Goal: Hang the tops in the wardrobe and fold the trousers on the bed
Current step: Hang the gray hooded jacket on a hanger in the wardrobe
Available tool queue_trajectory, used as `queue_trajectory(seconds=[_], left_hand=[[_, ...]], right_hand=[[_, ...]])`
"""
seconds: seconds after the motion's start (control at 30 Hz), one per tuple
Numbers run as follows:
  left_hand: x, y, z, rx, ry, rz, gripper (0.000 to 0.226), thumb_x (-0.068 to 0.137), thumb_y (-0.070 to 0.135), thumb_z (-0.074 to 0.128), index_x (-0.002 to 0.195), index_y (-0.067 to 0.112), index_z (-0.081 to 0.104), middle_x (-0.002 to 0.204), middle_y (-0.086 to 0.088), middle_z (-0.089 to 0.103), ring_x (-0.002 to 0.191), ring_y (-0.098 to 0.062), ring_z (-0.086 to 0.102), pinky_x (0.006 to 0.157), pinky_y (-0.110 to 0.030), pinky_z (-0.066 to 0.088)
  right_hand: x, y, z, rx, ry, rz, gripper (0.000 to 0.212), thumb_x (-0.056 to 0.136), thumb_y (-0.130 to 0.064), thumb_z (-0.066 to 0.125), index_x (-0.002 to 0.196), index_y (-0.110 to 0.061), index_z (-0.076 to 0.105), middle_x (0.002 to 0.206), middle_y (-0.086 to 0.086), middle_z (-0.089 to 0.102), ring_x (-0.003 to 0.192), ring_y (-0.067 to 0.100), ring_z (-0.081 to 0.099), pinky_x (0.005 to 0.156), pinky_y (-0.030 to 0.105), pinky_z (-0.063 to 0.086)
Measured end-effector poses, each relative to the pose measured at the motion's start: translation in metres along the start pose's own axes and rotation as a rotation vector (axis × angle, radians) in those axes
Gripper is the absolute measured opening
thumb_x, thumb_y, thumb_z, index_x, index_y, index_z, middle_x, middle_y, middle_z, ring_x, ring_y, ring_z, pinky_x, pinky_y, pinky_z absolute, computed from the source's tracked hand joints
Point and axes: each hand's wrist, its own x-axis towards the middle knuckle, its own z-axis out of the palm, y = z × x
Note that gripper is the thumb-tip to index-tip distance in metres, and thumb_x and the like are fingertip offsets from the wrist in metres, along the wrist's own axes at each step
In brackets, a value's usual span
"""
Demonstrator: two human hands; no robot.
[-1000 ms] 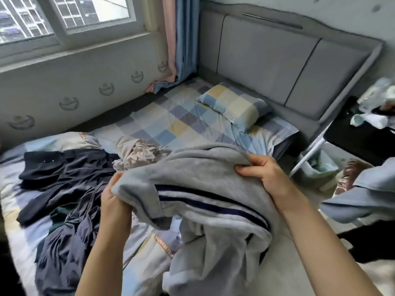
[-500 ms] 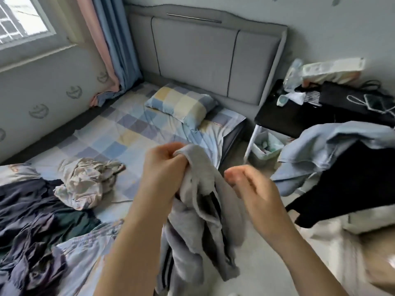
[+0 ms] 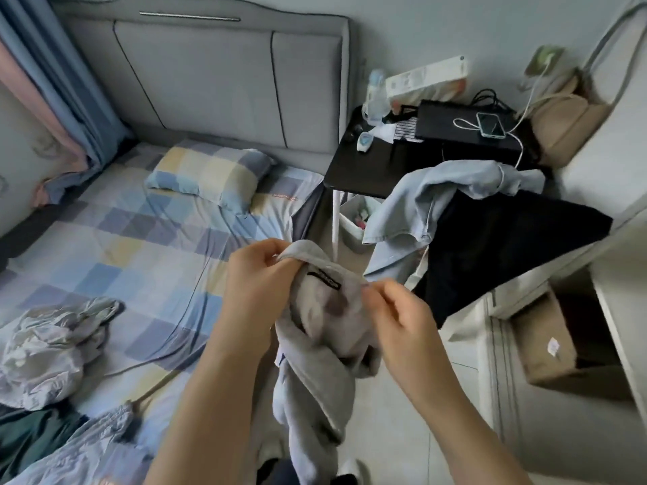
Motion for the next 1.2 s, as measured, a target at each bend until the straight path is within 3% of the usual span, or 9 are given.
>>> queue_trajectory(seconds=[0.17, 0.33, 0.43, 0.57, 0.83, 0.93, 1.0, 1.07, 1.2], left_hand=[[0.024, -0.007, 0.032, 0.060, -0.297, -0.003, 0.012, 0.086, 0.007, 0.063, 0.077, 0.005, 0.071, 0.067, -0.009, 0.065, 0.067, -0.015, 0.058, 0.064, -0.030, 0.044], [0.053, -0.024, 0.080, 0.122, -0.539, -0.082, 0.041, 0.085, 0.035, 0.071, 0.062, 0.004, 0.057, 0.058, -0.003, 0.041, 0.054, -0.009, 0.034, 0.049, -0.018, 0.028], [0.075, -0.027, 0.088, 0.050, -0.698, -0.239, 0.076, 0.063, 0.061, 0.078, 0.085, -0.010, 0.064, 0.071, -0.016, 0.056, 0.066, -0.019, 0.048, 0.060, -0.028, 0.037], [0.101, 0.007, 0.099, -0.229, -0.990, -0.422, 0.054, 0.083, 0.041, 0.068, 0.110, -0.005, 0.068, 0.111, -0.032, 0.065, 0.104, -0.039, 0.065, 0.093, -0.043, 0.050], [0.129, 0.060, 0.135, -0.412, -1.135, -0.464, 0.033, 0.071, 0.038, 0.067, 0.082, 0.010, 0.079, 0.088, -0.012, 0.073, 0.085, -0.021, 0.072, 0.078, -0.029, 0.058], [0.133, 0.060, 0.151, -0.397, -1.156, -0.482, 0.046, 0.079, 0.041, 0.065, 0.099, 0.001, 0.073, 0.102, -0.020, 0.070, 0.101, -0.029, 0.069, 0.095, -0.038, 0.051], [0.134, 0.059, 0.161, -0.344, -1.181, -0.493, 0.058, 0.076, 0.045, 0.068, 0.103, -0.006, 0.071, 0.108, -0.028, 0.068, 0.107, -0.033, 0.067, 0.100, -0.042, 0.048], [0.134, 0.058, 0.170, -0.280, -1.245, -0.488, 0.068, 0.067, 0.051, 0.077, 0.103, -0.007, 0.070, 0.112, -0.033, 0.065, 0.110, -0.037, 0.065, 0.103, -0.045, 0.047], [0.141, 0.065, 0.191, -0.126, -1.378, -0.250, 0.036, 0.067, 0.046, 0.073, 0.077, 0.012, 0.078, 0.084, -0.017, 0.074, 0.082, -0.024, 0.073, 0.074, -0.029, 0.058]], right_hand=[[0.005, -0.034, -0.049, 0.416, 0.008, 0.221, 0.037, 0.085, -0.029, 0.059, 0.077, 0.006, 0.049, 0.070, 0.016, 0.041, 0.071, 0.025, 0.040, 0.067, 0.042, 0.032], [0.030, -0.045, -0.081, 0.812, 0.219, 0.355, 0.036, 0.091, -0.023, 0.049, 0.086, 0.005, 0.071, 0.082, 0.020, 0.061, 0.076, 0.026, 0.061, 0.064, 0.026, 0.052], [0.046, -0.035, -0.105, 0.877, 0.402, 0.410, 0.041, 0.094, -0.026, 0.049, 0.074, 0.003, 0.071, 0.071, 0.017, 0.065, 0.068, 0.023, 0.066, 0.062, 0.029, 0.055], [0.065, -0.004, -0.134, 0.619, 0.668, 0.459, 0.027, 0.094, -0.023, 0.054, 0.086, 0.001, 0.062, 0.078, 0.016, 0.060, 0.078, 0.025, 0.062, 0.073, 0.035, 0.049], [0.065, 0.041, -0.113, -0.741, 0.741, 0.366, 0.010, 0.091, -0.025, 0.059, 0.088, -0.015, 0.062, 0.088, -0.003, 0.054, 0.075, 0.007, 0.053, 0.061, 0.012, 0.037], [0.064, 0.034, -0.086, -0.462, 0.703, 0.164, 0.020, 0.089, -0.038, 0.059, 0.103, -0.025, 0.059, 0.101, -0.009, 0.057, 0.092, 0.002, 0.057, 0.073, 0.009, 0.045], [0.066, 0.040, -0.074, -0.463, 0.564, 0.271, 0.039, 0.085, -0.049, 0.058, 0.117, -0.028, 0.054, 0.108, -0.016, 0.054, 0.099, -0.002, 0.055, 0.080, 0.012, 0.046], [0.064, 0.057, -0.075, -0.598, 0.525, 0.389, 0.017, 0.089, -0.038, 0.060, 0.098, -0.025, 0.055, 0.089, -0.010, 0.056, 0.079, 0.001, 0.055, 0.070, 0.024, 0.048], [0.048, 0.052, -0.101, 0.159, 0.831, 0.584, 0.020, 0.092, -0.019, 0.059, 0.076, -0.009, 0.065, 0.070, 0.009, 0.061, 0.066, 0.015, 0.059, 0.066, 0.032, 0.048]])
